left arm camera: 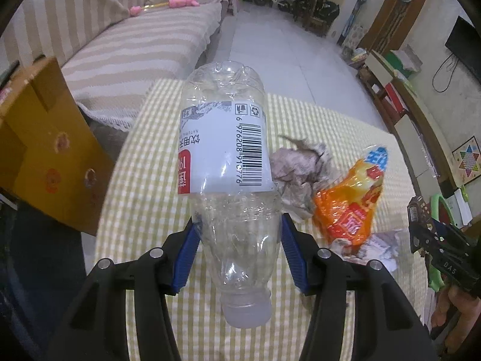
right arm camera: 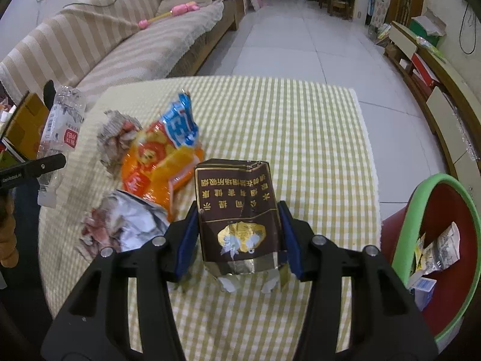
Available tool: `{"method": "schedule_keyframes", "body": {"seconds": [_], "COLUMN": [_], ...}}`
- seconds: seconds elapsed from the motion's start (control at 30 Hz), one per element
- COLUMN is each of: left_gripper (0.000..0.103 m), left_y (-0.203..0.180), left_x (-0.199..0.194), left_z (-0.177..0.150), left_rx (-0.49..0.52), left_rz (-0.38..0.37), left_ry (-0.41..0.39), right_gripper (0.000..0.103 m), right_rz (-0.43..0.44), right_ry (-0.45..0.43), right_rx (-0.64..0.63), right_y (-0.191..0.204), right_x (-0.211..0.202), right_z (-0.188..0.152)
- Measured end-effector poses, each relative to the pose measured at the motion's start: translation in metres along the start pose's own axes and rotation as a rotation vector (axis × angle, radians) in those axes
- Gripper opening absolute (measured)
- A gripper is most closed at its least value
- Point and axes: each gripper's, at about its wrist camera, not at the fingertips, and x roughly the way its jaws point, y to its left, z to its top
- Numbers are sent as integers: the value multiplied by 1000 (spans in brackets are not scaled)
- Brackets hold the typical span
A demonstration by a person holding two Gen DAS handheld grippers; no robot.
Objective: Collect trash
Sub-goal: 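Grasp the clear plastic bottle with the left tool while the right tool grasps the brown packet, then carry the bottle and brown packet over the bucket and open both tools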
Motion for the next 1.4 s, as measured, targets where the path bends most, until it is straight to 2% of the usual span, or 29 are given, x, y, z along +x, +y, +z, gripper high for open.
{"method": "schedule_keyframes", "body": {"seconds": [0.17,0.63,1.23,1.4], "left_gripper": [50,50,50,50], "left_y": [-15,-109,-230,-267], "left_x": [-25,-50,-46,-43], "left_z": [4,5,-7,-15], "left_rx": [39,185,351,395], "left_rz": [-25,-146,-272,-331], "left_ry": [-33,-50,-11,10], "right_gripper": [49,49,49,49], "right_rz": [3,-45,-154,-192], "right_ry": [-33,-106,-153,-163], "right_rx": [8,79,206,260], "right_y": [-4,-37,-132,-166], "right_x": [-16,-58,-105,-119], "right_z": [4,0,-28,-43]}}
